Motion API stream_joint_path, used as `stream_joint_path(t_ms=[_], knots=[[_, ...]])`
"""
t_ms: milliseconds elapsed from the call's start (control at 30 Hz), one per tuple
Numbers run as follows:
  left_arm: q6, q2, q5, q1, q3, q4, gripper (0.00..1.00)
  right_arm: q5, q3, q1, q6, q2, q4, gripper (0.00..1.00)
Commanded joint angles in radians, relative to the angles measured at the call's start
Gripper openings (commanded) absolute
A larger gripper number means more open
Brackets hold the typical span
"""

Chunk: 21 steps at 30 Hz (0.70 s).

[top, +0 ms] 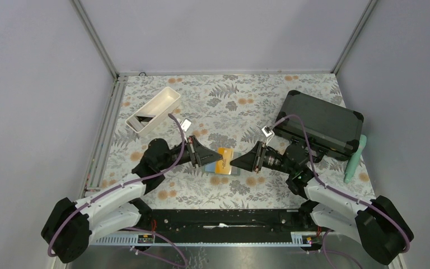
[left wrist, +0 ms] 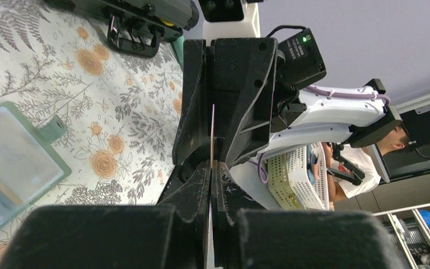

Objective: Put the credit cards into the card holder
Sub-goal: Insert the credit card into the card holder.

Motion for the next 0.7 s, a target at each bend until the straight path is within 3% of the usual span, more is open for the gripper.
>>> stream_joint_path(t_ms=[0, 400, 467, 533, 567, 667], knots=[[0.003, 0.030, 0.010, -0.028, 0.044, 0.076, 0.00, -0.041, 0.043, 0.021, 0.025, 0.025, 0.131, 0.48], [0.007, 0.056, -0.020, -0.047, 0.039, 0.082, 0.03, -0.007, 0.041, 0.027, 0.015, 0.018, 0.088, 0.01], [0.036, 0.053, -0.056, -0.046, 0.047, 0.014, 0.35, 0.047, 0.055, 0.027, -0.003, 0.016, -0.014, 0.00], [0.084, 0.040, -0.138, -0.047, 0.060, -0.102, 0.72, 0.140, 0.094, 0.027, -0.067, 0.011, -0.215, 0.00], [0.110, 0.031, -0.197, -0.047, 0.066, -0.191, 0.85, 0.182, 0.109, 0.026, -0.094, 0.017, -0.298, 0.00], [0.160, 0.017, -0.333, -0.037, 0.081, -0.351, 0.98, 0.271, 0.135, 0.025, -0.144, 0.046, -0.425, 0.00]])
